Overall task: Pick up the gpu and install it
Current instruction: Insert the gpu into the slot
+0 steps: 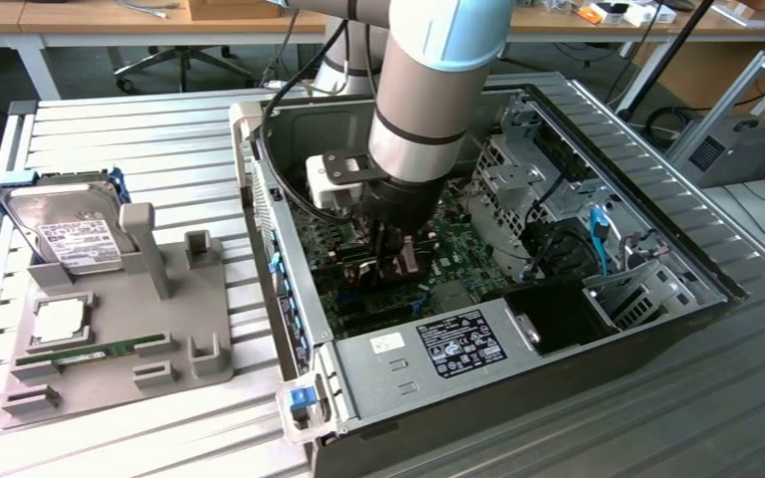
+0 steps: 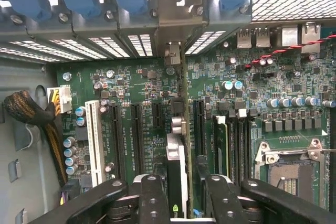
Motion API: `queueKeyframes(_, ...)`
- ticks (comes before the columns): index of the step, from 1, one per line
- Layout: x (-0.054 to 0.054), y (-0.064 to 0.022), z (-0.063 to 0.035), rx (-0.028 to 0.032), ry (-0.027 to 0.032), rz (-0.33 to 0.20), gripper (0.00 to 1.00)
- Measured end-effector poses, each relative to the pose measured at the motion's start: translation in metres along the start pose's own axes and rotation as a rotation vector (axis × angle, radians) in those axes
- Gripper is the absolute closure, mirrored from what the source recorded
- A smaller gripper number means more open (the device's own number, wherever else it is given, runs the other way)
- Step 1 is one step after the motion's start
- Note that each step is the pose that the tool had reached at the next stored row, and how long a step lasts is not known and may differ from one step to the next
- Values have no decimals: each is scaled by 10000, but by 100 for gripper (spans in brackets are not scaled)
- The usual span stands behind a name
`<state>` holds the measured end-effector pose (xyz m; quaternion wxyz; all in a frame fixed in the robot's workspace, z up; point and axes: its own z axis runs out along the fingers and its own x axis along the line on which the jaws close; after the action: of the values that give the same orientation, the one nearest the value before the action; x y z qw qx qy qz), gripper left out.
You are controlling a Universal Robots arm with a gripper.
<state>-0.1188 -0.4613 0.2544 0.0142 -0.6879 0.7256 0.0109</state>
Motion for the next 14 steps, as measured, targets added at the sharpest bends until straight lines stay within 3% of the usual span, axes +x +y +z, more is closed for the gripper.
queueKeyframes(4,-8,0,-102,0,0,1,65)
queueKeyframes(11,-50,1,-452,0,6,0,65)
queueKeyframes(14,-78,1,-614,2,46,0,65)
